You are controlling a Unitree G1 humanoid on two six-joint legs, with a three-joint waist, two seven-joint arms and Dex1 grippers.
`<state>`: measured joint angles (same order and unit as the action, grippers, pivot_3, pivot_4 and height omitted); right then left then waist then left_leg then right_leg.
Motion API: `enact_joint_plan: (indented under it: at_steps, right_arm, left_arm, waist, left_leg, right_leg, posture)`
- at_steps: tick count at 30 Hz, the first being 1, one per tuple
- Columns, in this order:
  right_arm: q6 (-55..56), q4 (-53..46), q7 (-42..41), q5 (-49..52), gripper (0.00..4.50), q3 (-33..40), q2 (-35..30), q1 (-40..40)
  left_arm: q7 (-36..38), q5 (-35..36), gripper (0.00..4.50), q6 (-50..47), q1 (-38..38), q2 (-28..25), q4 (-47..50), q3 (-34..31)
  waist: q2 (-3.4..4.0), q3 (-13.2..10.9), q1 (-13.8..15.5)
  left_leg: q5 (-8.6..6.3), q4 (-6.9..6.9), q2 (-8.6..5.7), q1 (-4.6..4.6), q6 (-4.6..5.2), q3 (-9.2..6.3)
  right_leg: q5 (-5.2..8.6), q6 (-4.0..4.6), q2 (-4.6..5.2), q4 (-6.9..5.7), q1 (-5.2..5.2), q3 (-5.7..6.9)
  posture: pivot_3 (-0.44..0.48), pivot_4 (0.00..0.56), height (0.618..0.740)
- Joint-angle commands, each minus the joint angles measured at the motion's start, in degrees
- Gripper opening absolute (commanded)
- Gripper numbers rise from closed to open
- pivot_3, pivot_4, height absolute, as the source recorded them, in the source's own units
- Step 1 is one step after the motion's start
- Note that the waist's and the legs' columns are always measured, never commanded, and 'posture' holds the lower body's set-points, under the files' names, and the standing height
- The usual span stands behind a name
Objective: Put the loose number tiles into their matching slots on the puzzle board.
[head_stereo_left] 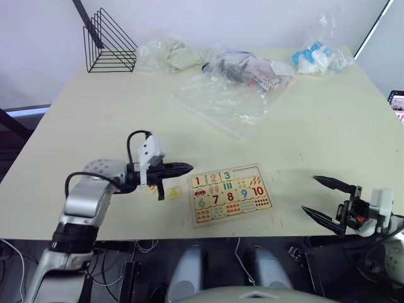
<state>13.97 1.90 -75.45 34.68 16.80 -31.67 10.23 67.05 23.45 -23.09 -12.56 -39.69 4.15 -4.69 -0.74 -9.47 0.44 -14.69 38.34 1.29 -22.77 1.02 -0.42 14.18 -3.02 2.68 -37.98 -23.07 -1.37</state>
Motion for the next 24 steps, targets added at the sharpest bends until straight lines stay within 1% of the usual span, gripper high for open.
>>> enact_joint_plan:
  at_steps: [1, 5, 7, 9, 11, 14, 15, 16, 17, 19, 24]
  right_arm:
    - [1.0, 0.6, 1.2, 0.4, 4.50, 2.7, -0.6, 0.0]
    - [1.2, 2.7, 1.5, 0.3, 4.50, 3.9, -1.3, -0.4]
    - [0.9, 3.8, 1.1, 0.5, 4.50, 4.7, -1.8, -0.5]
    - [0.7, 4.5, 1.0, 0.5, 4.50, 5.2, -2.3, -0.5]
    - [0.3, 5.4, 1.4, 0.4, 4.50, 5.7, -2.8, -0.4]
    - [-0.3, 6.5, 1.9, 0.2, 4.50, 6.5, -3.2, -0.3]
    - [-1.0, 6.4, 2.0, 0.7, 4.50, 6.7, -3.1, 0.0]
    - [-1.5, 6.3, 2.1, 1.2, 4.50, 6.8, -3.1, 0.2]
    - [-2.1, 6.2, 2.4, 1.3, 4.50, 7.0, -3.2, 0.5]
    - [-2.5, 6.8, 2.7, 0.9, 4.50, 7.4, -3.7, 1.0]
    - [-2.2, 8.7, 3.2, -0.5, 4.50, 8.4, -4.8, 1.4]
  left_arm:
    - [-2.2, 3.5, 0.02, 0.7, 2.9, -0.2, 2.0, -6.1]
    - [-3.6, 4.2, 0.02, 3.3, 7.2, 0.0, 1.5, -10.0]
    - [-4.4, 4.4, 0.55, 5.0, 9.9, 0.3, 1.6, -12.0]
    - [-5.2, 4.4, 1.24, 6.4, 12.7, 0.4, 1.9, -13.6]
    - [-5.5, 4.6, 2.04, 8.0, 16.0, 0.6, 2.3, -15.4]
    - [-6.1, 4.4, 3.52, 10.5, 20.1, 1.0, 2.9, -17.2]
    - [-5.7, 4.4, 4.09, 11.8, 21.7, 1.0, 2.8, -18.1]
    - [-5.5, 4.5, 4.40, 12.7, 22.9, 1.0, 2.7, -18.7]
    - [-5.2, 5.0, 4.46, 13.1, 24.0, 1.1, 2.7, -19.5]
    - [-4.2, 5.2, 4.46, 15.1, 26.5, 1.0, 2.0, -20.9]
    - [-2.4, 7.1, 4.46, 17.2, 30.4, 1.1, 0.4, -23.9]
  waist:
    - [0.00, 0.0, 0.0]
    - [0.00, 0.0, 0.3]
    - [0.00, 0.0, 0.2]
    - [0.00, 0.0, 0.2]
    - [0.00, 0.0, 0.2]
    - [0.00, 0.0, 0.3]
    - [0.00, 0.0, 0.3]
    - [0.00, 0.0, 0.3]
    - [0.00, 0.0, 0.3]
    - [0.00, 0.0, 0.3]
    - [0.00, 0.0, 0.3]
  left_leg:
    - [0.00, 0.00, 0.00, 0.00, 0.00, 0.00]
    - [0.00, 0.01, -0.02, -0.01, 0.00, 0.02]
    - [0.00, 0.00, -0.02, 0.00, 0.00, 0.03]
    - [0.00, -0.01, -0.01, 0.01, 0.00, 0.04]
    - [0.00, -0.02, -0.01, 0.01, 0.00, 0.04]
    - [0.00, -0.02, 0.01, 0.02, 0.00, 0.06]
    - [0.00, -0.02, 0.01, 0.02, 0.00, 0.07]
    - [0.00, -0.02, 0.01, 0.02, 0.00, 0.09]
    - [-0.01, -0.02, 0.01, 0.02, 0.00, 0.13]
    - [-0.01, -0.03, 0.02, 0.02, 0.00, 0.14]
    - [-0.01, -0.03, 0.03, 0.02, 0.00, 0.24]
  right_leg:
    - [0.00, 0.00, 0.00, 0.00, 0.00, 0.01]
    - [0.00, -0.01, 0.03, 0.01, 0.01, -0.01]
    - [0.00, 0.00, 0.04, 0.02, 0.01, -0.02]
    - [0.00, 0.00, 0.04, 0.02, 0.01, -0.03]
    - [0.00, 0.00, 0.04, 0.02, 0.00, -0.04]
    - [0.00, 0.01, 0.04, 0.03, 0.00, -0.05]
    - [0.01, 0.01, 0.05, 0.03, 0.01, -0.04]
    - [0.01, 0.02, 0.05, 0.03, 0.01, -0.03]
    - [0.01, 0.02, 0.06, 0.04, 0.00, -0.04]
    - [0.12, 0.20, 0.07, 0.05, 0.01, -0.04]
    - [0.14, 0.23, 0.08, 0.06, 0.00, -0.04]
  posture:
    - [0.000, 0.150, 0.740]
    - [0.000, 0.150, 0.740]
    - [0.000, 0.150, 0.740]
    - [0.000, 0.150, 0.740]
    - [0.000, 0.150, 0.740]
    - [0.000, 0.150, 0.740]
    - [0.000, 0.150, 0.740]
    - [0.000, 0.150, 0.740]
    - [0.000, 0.150, 0.740]
    - [0.000, 0.150, 0.740]
    - [0.000, 0.150, 0.740]
